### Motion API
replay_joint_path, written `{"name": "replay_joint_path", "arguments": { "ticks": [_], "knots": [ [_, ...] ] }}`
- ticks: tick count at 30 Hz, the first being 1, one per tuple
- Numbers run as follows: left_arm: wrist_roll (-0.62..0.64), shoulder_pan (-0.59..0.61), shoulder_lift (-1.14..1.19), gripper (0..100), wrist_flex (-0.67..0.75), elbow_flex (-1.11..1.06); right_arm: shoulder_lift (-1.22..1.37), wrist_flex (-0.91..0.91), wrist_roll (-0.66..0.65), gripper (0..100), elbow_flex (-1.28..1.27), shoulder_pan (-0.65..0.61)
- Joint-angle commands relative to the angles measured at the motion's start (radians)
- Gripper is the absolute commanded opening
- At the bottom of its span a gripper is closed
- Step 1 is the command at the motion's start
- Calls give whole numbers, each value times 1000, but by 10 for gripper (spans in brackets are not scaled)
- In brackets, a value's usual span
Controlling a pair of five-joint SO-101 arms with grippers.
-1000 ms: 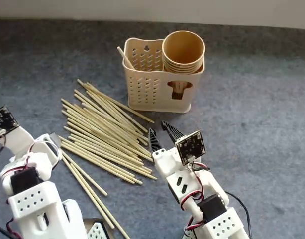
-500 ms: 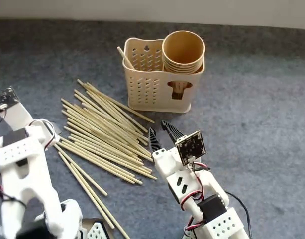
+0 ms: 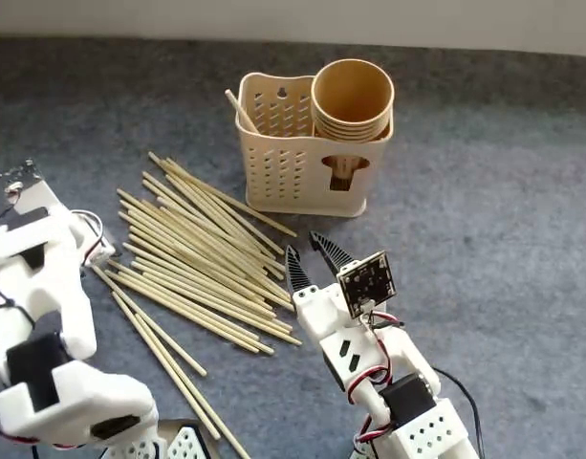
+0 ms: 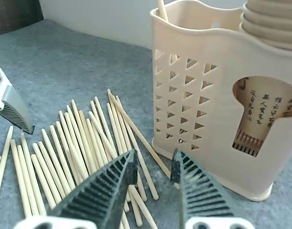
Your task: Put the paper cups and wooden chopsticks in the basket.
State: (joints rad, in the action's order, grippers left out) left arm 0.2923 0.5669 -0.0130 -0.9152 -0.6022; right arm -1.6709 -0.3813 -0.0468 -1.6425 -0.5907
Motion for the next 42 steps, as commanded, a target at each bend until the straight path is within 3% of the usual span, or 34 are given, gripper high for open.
{"name": "replay_joint_path", "arguments": {
  "ticks": [1,6,14,42],
  "knots": [
    [41,7,70,227,12,104,-13,-2,11,131,4,-5],
    [41,7,165,224,11,171,-13,-2,11,131,4,-5],
    [37,7,193,88,9,185,-13,-2,11,131,4,-5],
    [37,5,200,88,-141,282,-13,-2,11,130,2,-5]
  ]
}}
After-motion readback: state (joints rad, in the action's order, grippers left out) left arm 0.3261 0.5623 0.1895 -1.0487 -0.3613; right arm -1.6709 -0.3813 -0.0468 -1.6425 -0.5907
